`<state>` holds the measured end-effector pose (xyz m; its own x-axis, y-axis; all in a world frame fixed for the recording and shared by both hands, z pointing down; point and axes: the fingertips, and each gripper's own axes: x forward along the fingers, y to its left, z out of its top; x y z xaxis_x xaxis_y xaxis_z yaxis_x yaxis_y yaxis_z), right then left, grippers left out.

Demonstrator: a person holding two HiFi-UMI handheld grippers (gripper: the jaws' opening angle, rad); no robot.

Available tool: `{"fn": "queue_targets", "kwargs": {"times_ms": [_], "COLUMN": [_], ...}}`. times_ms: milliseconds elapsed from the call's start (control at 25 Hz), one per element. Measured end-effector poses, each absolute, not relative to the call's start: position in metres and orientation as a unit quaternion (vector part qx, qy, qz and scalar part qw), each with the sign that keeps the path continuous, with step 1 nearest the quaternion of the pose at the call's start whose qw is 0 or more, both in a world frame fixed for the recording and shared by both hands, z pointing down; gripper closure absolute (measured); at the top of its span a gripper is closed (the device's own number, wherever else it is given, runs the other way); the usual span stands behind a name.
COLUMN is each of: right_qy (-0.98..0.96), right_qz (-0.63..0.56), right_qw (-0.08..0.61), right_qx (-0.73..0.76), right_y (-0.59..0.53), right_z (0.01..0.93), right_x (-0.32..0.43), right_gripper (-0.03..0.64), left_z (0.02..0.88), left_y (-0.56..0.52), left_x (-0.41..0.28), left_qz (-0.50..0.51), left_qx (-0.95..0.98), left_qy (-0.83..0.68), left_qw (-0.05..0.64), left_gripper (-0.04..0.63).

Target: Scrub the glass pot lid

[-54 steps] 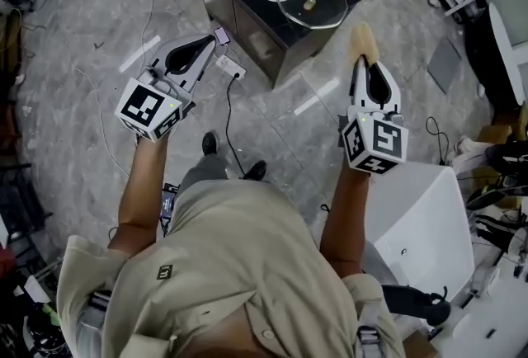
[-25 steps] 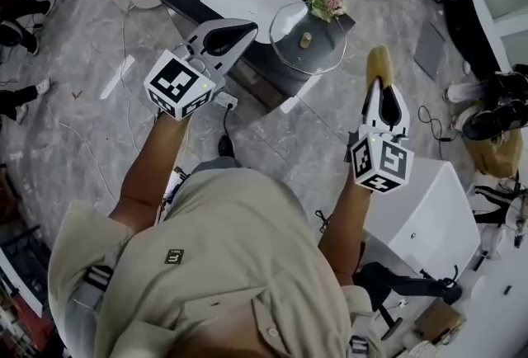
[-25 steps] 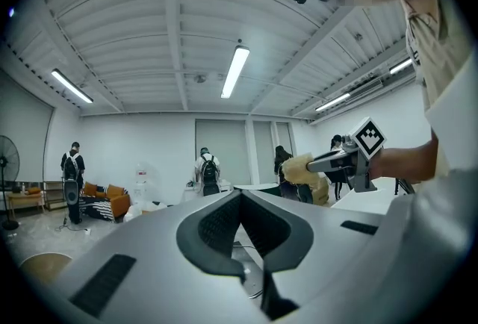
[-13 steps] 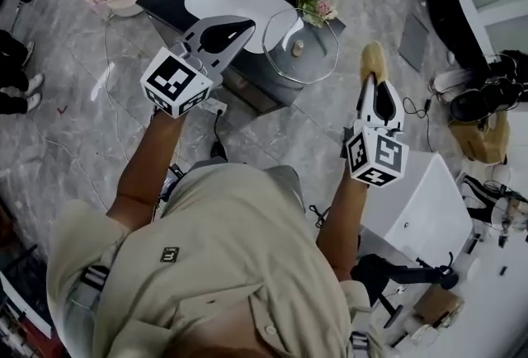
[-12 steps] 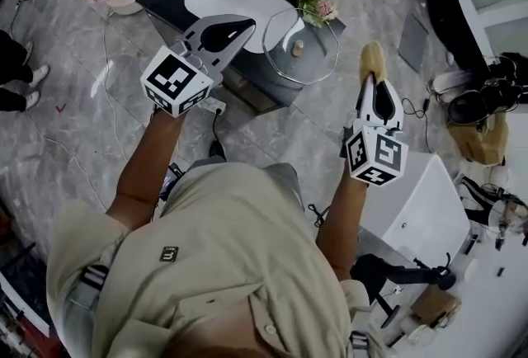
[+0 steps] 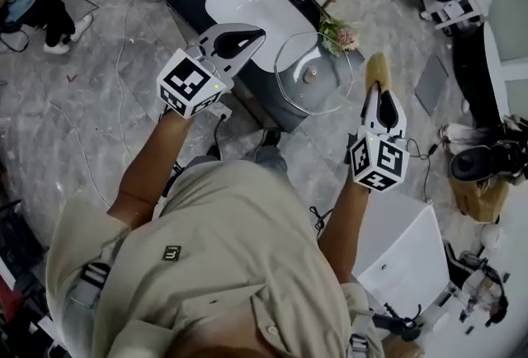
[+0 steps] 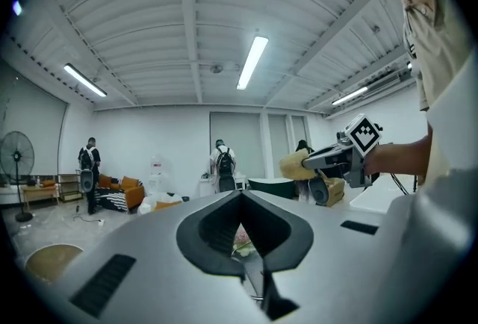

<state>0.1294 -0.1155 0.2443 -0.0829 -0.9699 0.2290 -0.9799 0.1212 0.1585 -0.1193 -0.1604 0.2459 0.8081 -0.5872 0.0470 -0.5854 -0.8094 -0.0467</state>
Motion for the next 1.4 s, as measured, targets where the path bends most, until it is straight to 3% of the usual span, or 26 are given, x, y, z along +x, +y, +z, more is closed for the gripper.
{"fn": "queue_targets", "kwargs": {"times_ms": [640,1400], "right_qy": [-0.788,-0.749], "right_qz": [0.067,0.139], "right_qw": [0.181,0.305], "right_qx": [0.584,0.571], "right_y": [-0.233,-0.299], "right_z": [0.314,0.501], "right_x": [0.158,0.205], "right_gripper": [0.565,0.563], "left_z": [0.292,0.477], "left_y": [-0.217,-0.235], "left_x": [-0.083,-0.035], "left_qz": [-0.085,-0.145], "left_qx": [-0.928,-0.905], "left_qy": [0.361,0.359], "left_qw": [-0.028,-0.179], "left_gripper": [0.581,0.581]}}
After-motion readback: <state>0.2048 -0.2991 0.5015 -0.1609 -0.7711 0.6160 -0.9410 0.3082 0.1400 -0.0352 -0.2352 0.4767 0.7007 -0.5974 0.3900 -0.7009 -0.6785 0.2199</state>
